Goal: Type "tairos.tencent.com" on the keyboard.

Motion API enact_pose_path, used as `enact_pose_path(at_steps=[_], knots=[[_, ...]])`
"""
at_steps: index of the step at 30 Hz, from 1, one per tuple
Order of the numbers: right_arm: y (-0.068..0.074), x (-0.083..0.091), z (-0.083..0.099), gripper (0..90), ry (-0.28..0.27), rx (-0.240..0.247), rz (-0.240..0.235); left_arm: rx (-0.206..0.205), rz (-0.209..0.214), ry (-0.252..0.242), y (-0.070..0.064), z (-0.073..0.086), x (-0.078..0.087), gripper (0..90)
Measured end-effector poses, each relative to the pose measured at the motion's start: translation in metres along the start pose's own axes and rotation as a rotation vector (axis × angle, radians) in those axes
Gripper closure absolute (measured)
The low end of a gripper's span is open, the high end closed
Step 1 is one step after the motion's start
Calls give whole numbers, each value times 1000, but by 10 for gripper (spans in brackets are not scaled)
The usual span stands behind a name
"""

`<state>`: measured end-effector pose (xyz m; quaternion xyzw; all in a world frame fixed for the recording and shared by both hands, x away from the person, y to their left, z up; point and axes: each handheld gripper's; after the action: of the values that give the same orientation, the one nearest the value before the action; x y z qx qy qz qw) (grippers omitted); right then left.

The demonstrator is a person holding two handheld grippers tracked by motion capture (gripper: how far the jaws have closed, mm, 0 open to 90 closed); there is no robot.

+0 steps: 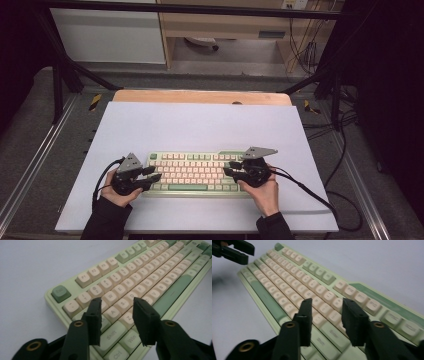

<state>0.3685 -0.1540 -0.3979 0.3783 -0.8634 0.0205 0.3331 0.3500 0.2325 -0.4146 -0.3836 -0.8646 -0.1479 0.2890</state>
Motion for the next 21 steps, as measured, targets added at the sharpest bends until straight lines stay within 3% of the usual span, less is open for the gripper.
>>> enact_pose_path(at_steps=[5,9,17,21], knots=[[-15,14,11,384,-5,-9,36,10,-21,10,7,7,7,454],[-30,24,22,209,-18,-46,57,16,-19,20,11,13,10,366],[-53,41,44,82,-17,-74,78,13,-11,38,15,24,14,191],[-62,46,56,51,-23,-85,58,3,-7,46,15,28,14,112]])
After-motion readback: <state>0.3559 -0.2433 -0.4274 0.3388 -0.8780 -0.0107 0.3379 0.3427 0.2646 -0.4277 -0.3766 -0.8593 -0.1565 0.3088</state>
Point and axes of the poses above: each handheld gripper's, and its own axes: x roughly backward along the jaws, z roughly out of its underside, y roughly to its left, and after that the axes turned 6 degrees about -x, right-handed
